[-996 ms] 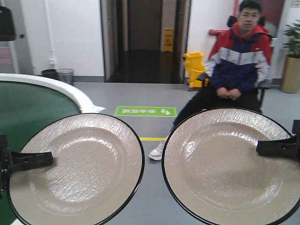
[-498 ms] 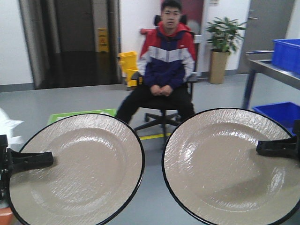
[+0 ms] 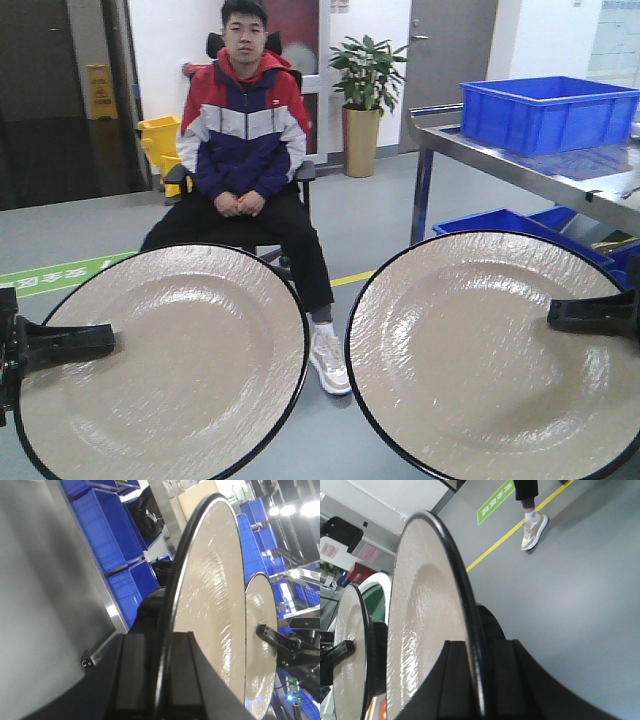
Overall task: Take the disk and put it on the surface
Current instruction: 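Hold both plates raised while the base drives to the steel table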
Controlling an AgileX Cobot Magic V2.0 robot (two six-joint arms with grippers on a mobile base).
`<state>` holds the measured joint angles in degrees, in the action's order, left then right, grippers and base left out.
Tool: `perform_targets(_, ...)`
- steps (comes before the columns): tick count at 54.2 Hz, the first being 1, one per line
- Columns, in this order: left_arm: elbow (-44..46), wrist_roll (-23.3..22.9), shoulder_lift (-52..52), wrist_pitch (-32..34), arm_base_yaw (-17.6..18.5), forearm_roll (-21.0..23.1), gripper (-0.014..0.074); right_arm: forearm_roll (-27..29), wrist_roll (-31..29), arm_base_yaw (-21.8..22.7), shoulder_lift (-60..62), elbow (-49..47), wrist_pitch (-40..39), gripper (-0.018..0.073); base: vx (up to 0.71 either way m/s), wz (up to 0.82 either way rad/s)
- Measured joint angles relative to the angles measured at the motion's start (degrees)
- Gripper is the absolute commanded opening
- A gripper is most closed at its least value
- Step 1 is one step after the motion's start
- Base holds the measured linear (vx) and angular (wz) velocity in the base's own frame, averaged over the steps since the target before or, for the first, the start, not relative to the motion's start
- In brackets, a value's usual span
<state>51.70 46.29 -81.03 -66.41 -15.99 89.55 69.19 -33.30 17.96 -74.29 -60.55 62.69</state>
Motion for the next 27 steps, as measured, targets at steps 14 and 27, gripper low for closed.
perform_targets(14, 0.0, 0.0, 0.0, 0.0, 0.0, 0.0, 0.0001, 0.0, 0.0, 0.0, 0.0, 0.0, 0.0, -0.0009, 0.35, -0.15)
perform_targets(27, 0.0, 0.0, 0.0, 0.1, 0.0, 0.0, 0.0001, 0.0, 0.0, 0.0, 0.0, 0.0, 0.0, -0.0009, 0.42, -0.10)
